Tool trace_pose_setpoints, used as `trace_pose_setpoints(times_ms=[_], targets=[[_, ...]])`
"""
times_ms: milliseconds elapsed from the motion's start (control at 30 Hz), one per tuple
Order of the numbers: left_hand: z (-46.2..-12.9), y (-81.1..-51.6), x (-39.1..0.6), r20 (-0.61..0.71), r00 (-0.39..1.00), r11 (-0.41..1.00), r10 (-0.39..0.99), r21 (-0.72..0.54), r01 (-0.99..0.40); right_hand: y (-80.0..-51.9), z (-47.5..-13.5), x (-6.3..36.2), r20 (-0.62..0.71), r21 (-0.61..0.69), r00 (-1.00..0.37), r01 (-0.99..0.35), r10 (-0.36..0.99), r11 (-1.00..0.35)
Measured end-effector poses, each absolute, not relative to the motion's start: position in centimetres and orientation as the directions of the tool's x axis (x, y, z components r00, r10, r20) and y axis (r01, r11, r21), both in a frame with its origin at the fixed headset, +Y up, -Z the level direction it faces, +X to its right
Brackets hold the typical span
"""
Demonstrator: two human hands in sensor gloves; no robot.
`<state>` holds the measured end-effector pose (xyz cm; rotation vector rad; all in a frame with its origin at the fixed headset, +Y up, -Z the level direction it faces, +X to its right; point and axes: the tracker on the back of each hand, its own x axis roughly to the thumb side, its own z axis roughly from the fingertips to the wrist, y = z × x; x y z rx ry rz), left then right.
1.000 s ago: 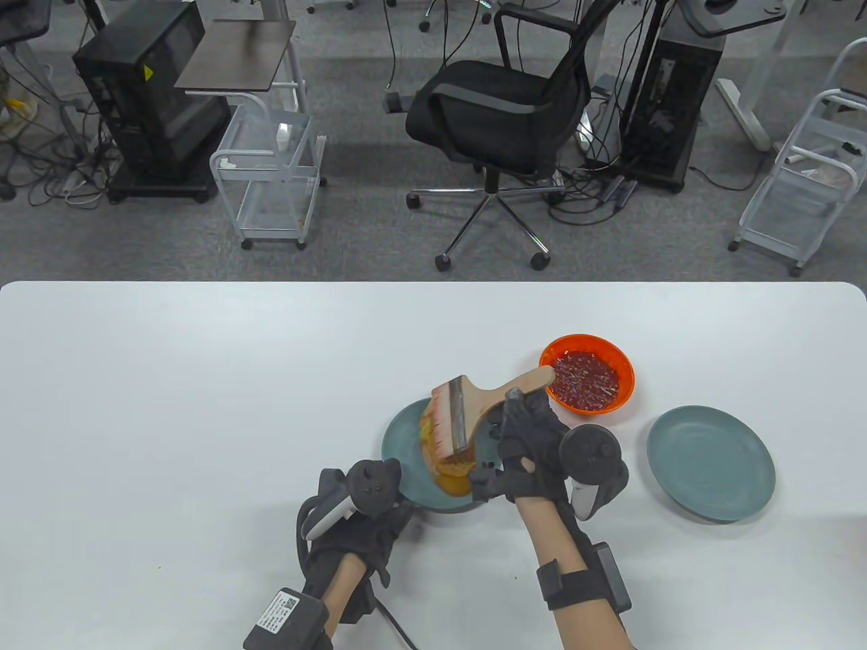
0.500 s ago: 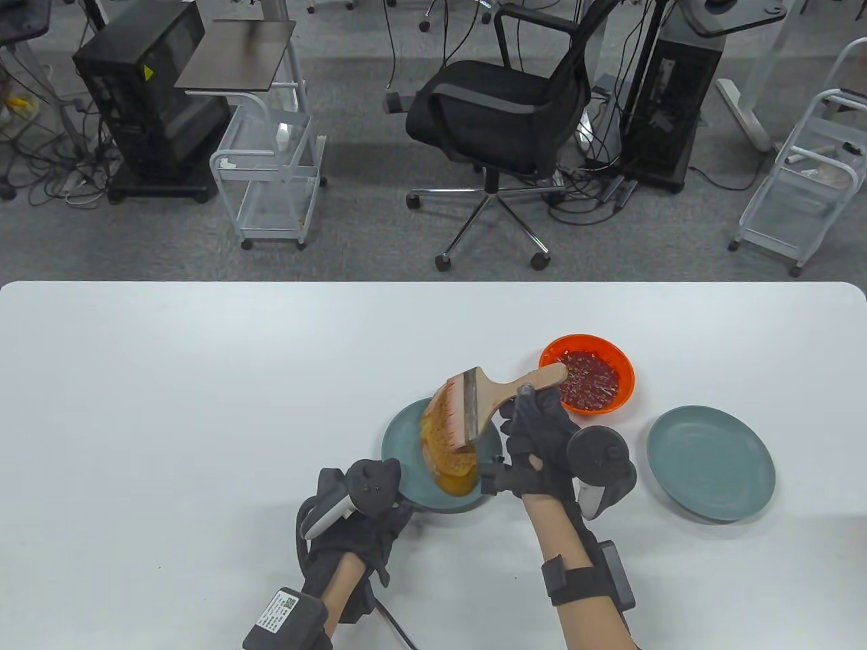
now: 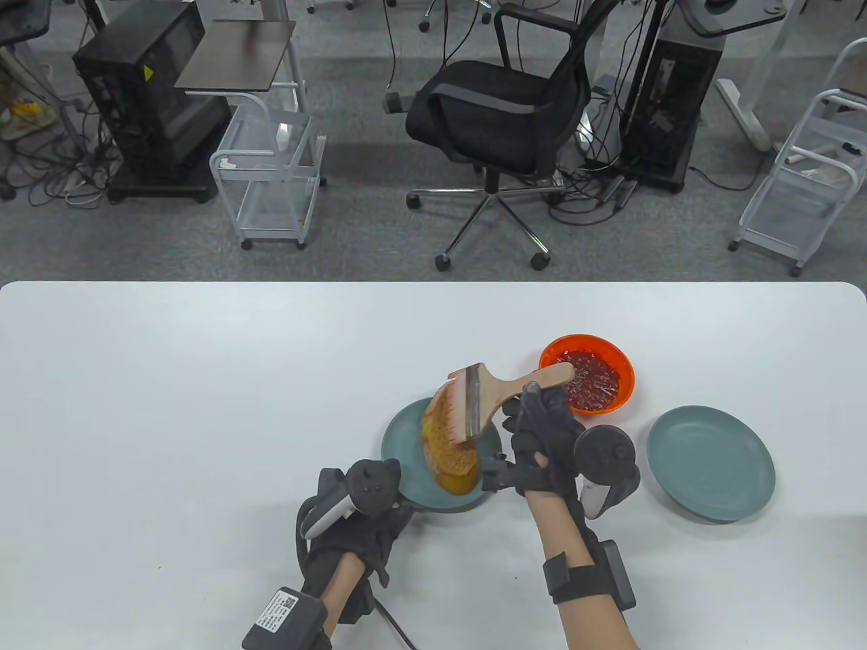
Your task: Dip brush into ketchup and spread onto bread slice
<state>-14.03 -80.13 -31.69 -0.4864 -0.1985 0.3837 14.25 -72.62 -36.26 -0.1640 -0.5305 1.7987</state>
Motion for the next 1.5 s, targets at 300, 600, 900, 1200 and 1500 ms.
trace_pose_setpoints(times_ms=[300,600,900,1200,1500], targets=[[-31.7,-80.1,-14.0,0.093,0.909,0.812,0.405,-0.493,-0.312,-71.1,-35.9,17.1,0.198,-0.582,-0.511,-0.748,0.836,-0.319],[-31.8,-80.1,-14.1,0.091,0.907,0.809,0.410,-0.495,-0.316,-73.9,-36.7,14.8,0.138,-0.429,-0.260,-0.885,0.956,-0.179],[-31.7,-80.1,-14.1,0.095,0.914,0.818,0.394,-0.489,-0.302,-72.3,-36.5,16.7,0.219,-0.506,-0.334,-0.842,0.917,-0.186],[-31.7,-80.2,-14.1,0.093,0.911,0.814,0.403,-0.492,-0.310,-72.4,-36.3,15.4,0.211,-0.499,-0.434,-0.818,0.876,-0.285],[-31.7,-80.2,-14.0,0.095,0.916,0.819,0.390,-0.490,-0.298,-72.7,-36.4,14.6,0.214,-0.443,-0.322,-0.874,0.922,-0.202]])
